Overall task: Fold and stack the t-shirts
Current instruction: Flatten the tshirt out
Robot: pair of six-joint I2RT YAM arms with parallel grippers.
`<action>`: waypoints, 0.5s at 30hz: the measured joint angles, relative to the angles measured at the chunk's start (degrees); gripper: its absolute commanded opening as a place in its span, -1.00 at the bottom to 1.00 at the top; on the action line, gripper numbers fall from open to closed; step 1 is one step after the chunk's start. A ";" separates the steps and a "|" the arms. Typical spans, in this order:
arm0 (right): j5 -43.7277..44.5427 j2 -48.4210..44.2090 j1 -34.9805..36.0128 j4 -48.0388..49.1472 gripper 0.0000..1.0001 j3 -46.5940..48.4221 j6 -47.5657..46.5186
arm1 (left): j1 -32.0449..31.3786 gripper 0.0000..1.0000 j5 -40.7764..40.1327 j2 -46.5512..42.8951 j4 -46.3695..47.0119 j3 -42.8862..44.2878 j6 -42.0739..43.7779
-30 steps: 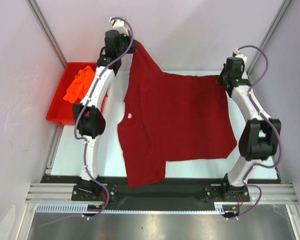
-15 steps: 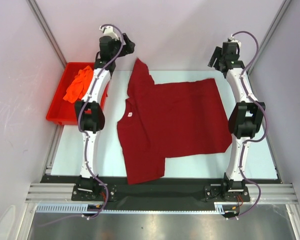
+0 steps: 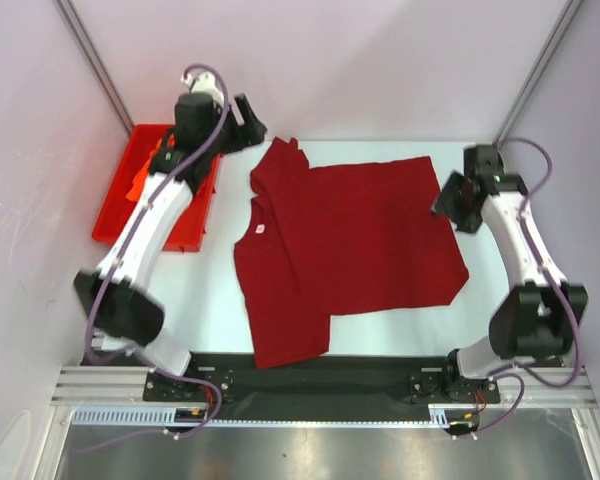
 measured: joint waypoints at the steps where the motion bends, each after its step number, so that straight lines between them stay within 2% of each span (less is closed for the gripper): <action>1: -0.59 -3.17 -0.63 -0.85 0.29 -3.63 0.70 | -1.46 0.62 0.22 -4.44 -0.28 -4.13 -0.11; 5: -3.21 -13.03 -5.40 -3.04 0.24 -16.35 2.86 | -7.61 0.44 2.32 -18.95 -2.10 -20.11 -1.62; 10: -4.13 -19.23 -9.05 -3.96 0.23 -26.49 4.74 | -14.16 0.40 4.66 -30.01 -6.12 -39.28 -4.55; 12: -4.63 -19.80 -9.64 -2.80 0.22 -29.81 4.79 | -15.50 0.40 5.44 -31.78 -8.50 -43.54 -5.46; 15: -5.22 -18.36 -11.52 0.55 0.22 -34.49 4.94 | -16.04 0.39 6.12 -32.33 -11.19 -45.35 -5.99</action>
